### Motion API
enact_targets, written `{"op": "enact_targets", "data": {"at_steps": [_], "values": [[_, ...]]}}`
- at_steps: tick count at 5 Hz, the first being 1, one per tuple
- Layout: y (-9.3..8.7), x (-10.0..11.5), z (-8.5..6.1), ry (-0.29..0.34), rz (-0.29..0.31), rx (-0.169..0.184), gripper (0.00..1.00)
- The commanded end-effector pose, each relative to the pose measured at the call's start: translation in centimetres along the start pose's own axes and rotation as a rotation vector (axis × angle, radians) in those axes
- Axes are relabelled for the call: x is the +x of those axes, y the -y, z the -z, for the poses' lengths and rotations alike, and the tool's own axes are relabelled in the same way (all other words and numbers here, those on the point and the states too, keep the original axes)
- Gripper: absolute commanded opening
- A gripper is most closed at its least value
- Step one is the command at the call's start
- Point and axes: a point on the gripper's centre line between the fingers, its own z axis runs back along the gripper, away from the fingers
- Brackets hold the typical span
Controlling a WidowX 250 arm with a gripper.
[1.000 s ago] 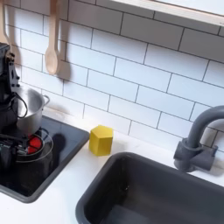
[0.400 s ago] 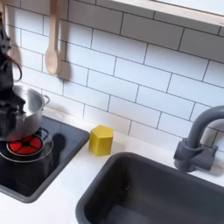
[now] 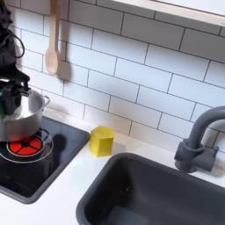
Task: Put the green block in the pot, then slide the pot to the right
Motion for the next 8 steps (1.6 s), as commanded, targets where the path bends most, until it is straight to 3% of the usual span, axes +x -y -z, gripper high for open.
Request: {"op": "enact_targets", "data": {"at_steps": [1, 7, 8], "values": [[-1.3, 2.5, 0.2, 0.029, -0.043, 0.009, 0.00], [-2.1, 5.2, 3.7, 0.019, -0.034, -0.004, 0.00], [-2.0, 5.3, 3.5, 0.030, -0.028, -0.010, 0.00]]}}
